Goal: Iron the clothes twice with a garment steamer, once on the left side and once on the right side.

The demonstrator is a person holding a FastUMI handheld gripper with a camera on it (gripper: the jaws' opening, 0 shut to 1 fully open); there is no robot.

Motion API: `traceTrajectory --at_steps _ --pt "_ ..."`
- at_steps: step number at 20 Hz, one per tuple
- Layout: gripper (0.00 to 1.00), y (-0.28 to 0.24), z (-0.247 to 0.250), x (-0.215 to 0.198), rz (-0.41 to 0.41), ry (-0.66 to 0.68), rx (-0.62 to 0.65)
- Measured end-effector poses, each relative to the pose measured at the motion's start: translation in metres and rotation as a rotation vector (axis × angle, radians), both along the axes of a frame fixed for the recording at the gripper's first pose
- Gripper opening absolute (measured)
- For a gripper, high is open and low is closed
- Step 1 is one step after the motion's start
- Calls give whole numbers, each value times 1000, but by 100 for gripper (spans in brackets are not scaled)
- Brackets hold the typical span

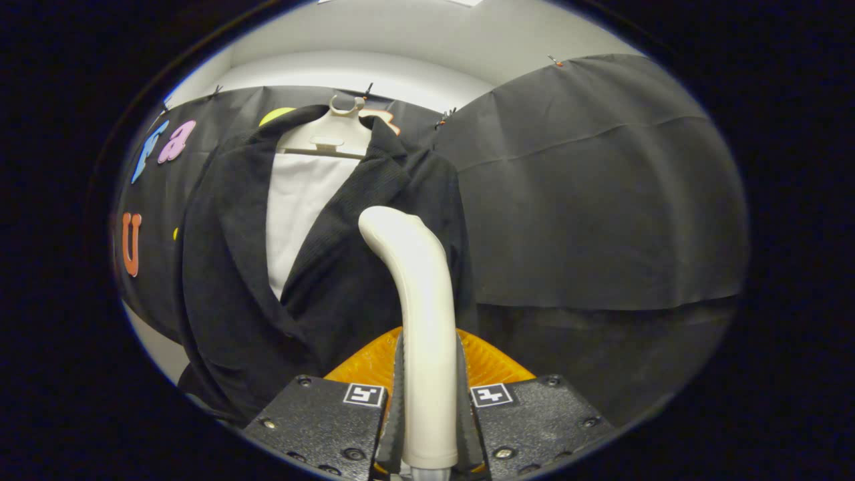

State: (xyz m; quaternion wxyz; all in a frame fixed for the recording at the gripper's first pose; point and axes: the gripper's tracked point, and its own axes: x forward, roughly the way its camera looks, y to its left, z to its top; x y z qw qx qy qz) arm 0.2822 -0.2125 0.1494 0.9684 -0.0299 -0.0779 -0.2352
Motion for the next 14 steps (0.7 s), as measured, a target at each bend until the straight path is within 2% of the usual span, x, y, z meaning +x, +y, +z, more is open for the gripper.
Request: traceTrajectory --at_steps 14 --pt "34 25 -90 -20 -53 160 38"
